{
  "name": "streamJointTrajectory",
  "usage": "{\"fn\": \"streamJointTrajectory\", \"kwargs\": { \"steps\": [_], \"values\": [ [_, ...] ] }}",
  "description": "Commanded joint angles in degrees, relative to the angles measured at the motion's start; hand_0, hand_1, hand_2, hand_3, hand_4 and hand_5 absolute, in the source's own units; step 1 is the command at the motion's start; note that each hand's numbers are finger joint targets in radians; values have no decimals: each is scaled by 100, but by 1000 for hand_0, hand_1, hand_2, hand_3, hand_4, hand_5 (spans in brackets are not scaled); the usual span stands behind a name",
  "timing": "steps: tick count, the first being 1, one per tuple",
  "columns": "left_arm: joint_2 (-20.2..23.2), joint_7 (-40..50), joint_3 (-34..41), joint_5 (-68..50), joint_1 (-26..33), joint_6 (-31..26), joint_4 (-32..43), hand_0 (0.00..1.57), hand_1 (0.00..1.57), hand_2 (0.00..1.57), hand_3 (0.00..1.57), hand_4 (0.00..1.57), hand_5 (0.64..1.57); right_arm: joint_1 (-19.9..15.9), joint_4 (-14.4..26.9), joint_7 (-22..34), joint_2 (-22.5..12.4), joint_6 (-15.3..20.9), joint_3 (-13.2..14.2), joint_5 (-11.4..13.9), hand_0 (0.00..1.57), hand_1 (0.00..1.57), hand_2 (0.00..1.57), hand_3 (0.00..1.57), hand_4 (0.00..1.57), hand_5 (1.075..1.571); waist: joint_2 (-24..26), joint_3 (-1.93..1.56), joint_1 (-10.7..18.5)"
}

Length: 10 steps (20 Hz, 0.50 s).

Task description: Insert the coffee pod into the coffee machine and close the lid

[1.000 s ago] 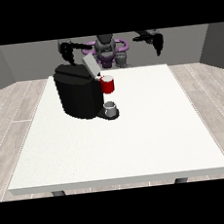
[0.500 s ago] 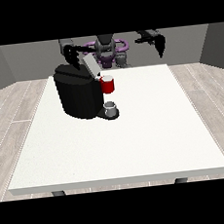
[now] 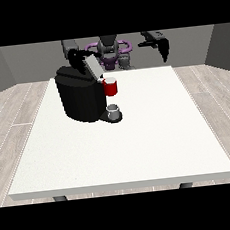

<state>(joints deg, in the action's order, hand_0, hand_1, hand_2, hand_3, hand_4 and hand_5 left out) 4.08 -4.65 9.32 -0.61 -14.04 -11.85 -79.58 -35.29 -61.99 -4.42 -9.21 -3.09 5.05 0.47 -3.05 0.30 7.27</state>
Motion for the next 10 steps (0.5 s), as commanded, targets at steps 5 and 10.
{"fn": "streamJointTrajectory", "kwargs": {
  "steps": [5,10],
  "values": [
    [174,-10,-27,-210,287,-265,-114,0,0,0,0,0,1571,-215,426,-83,-29,-49,83,52,0,0,0,0,0,1571,-88,-30,172],
    [277,-262,220,-154,225,23,378,0,0,0,0,0,1571,-278,95,305,236,-57,-279,204,0,0,0,0,77,1571,120,-29,-167]
  ]
}}
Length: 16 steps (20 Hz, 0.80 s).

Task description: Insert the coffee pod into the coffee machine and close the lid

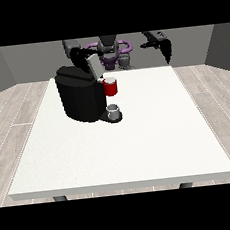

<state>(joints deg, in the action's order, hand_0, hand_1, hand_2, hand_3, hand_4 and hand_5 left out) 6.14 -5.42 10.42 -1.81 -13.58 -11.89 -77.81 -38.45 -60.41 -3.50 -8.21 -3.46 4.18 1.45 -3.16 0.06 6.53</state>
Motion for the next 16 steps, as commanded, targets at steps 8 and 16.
{"fn": "streamJointTrajectory", "kwargs": {
  "steps": [8,16],
  "values": [
    [224,-169,169,35,-369,214,472,0,0,0,0,148,1571,-757,9,416,271,47,-442,450,0,0,0,0,215,1571,-110,-4,-107],
    [20,14,-125,-25,-146,244,69,0,0,0,0,0,1571,-702,464,-237,299,173,-349,709,0,0,0,0,116,1571,-111,-6,128]
  ]
}}
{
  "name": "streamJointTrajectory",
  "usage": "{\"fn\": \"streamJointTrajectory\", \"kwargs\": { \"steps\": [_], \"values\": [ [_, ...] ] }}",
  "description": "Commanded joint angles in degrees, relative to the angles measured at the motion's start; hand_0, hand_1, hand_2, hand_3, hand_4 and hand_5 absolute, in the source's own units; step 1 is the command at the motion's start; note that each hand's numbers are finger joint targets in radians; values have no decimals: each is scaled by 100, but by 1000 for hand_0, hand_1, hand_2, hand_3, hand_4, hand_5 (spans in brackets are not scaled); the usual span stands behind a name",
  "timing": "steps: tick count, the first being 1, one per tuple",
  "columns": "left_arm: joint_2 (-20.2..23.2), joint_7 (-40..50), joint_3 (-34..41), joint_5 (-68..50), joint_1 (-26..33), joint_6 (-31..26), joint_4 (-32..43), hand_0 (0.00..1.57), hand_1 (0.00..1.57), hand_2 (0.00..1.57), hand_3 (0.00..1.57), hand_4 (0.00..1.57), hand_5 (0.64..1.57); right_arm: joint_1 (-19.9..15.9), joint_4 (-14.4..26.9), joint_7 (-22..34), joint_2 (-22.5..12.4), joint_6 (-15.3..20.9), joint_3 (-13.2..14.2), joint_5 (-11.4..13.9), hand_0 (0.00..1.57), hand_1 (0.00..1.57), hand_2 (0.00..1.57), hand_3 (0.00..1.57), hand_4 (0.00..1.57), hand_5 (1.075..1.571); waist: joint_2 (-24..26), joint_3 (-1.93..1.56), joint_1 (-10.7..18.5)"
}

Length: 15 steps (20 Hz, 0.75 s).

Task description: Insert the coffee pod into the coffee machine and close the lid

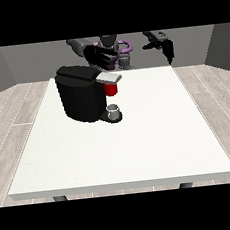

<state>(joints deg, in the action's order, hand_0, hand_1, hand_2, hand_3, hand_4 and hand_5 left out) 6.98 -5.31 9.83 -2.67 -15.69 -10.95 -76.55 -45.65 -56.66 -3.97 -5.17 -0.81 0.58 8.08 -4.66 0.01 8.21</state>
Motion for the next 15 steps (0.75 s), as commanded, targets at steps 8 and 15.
{"fn": "streamJointTrajectory", "kwargs": {
  "steps": [8,15],
  "values": [
    [-44,-572,101,18,174,151,301,0,0,0,0,145,1571,383,-600,-193,505,-526,-466,-298,0,0,0,0,259,1571,520,0,-546],
    [-39,-592,100,-15,737,69,367,0,0,0,0,192,1571,2277,-1113,-542,515,-127,-988,-1215,0,0,0,0,157,1571,1187,-2,-887]
  ]
}}
